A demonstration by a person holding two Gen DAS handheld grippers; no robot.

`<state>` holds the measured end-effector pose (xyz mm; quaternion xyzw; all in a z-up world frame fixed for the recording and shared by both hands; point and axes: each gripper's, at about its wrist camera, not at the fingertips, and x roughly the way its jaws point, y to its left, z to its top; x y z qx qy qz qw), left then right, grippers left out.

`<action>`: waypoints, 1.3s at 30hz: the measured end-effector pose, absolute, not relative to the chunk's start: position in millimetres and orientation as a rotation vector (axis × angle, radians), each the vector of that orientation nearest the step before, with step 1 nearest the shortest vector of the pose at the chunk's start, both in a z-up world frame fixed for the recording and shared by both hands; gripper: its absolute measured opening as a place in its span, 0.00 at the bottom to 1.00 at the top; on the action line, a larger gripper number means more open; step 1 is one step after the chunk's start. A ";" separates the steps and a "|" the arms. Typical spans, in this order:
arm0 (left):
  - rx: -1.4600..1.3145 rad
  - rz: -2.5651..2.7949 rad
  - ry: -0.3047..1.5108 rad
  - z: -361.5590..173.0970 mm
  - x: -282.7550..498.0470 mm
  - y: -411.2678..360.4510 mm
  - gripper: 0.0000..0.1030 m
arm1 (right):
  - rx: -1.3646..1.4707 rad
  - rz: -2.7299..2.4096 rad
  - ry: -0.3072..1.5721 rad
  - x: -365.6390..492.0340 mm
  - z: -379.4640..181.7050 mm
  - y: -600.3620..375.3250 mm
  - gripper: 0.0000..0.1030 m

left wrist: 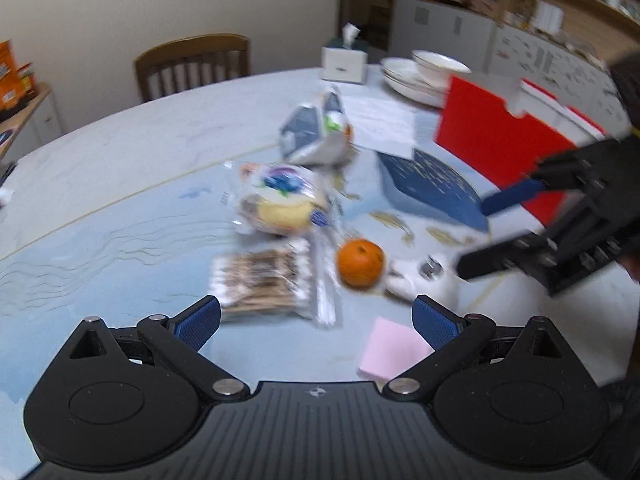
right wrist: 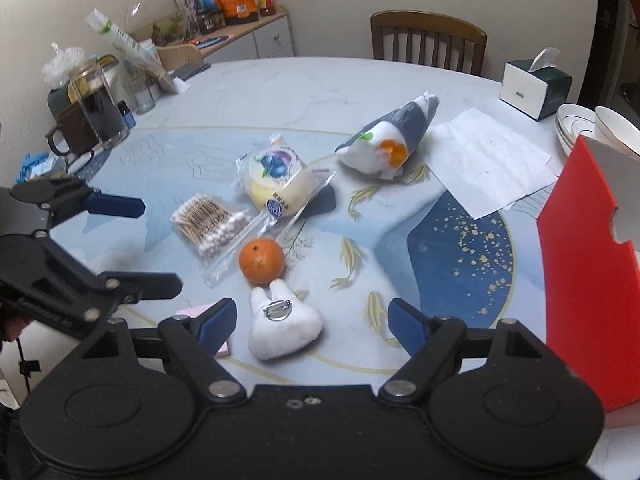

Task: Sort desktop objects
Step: 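Withdraw both open tools from the box back over the table items, then grasp the pink sticky-note pad with the left tool while the right grasps the white plush toy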

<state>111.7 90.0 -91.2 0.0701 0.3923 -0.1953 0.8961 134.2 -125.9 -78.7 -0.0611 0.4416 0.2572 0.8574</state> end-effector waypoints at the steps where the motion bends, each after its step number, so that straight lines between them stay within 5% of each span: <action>1: 0.154 -0.425 0.817 -93.9 109.0 86.8 0.99 | -0.129 0.545 0.934 135.0 -80.5 -124.5 0.77; 10: 0.256 -0.524 0.820 -119.7 86.4 58.1 0.98 | -0.180 0.570 0.971 138.2 -98.5 -110.8 0.70; 30: 0.261 -0.533 0.834 -123.3 86.5 49.2 0.43 | -0.193 0.598 0.989 140.7 -108.7 -101.9 0.46; 39: 0.262 -0.516 0.842 -122.8 86.3 47.9 0.42 | -0.168 0.586 0.978 138.8 -104.7 -109.4 0.44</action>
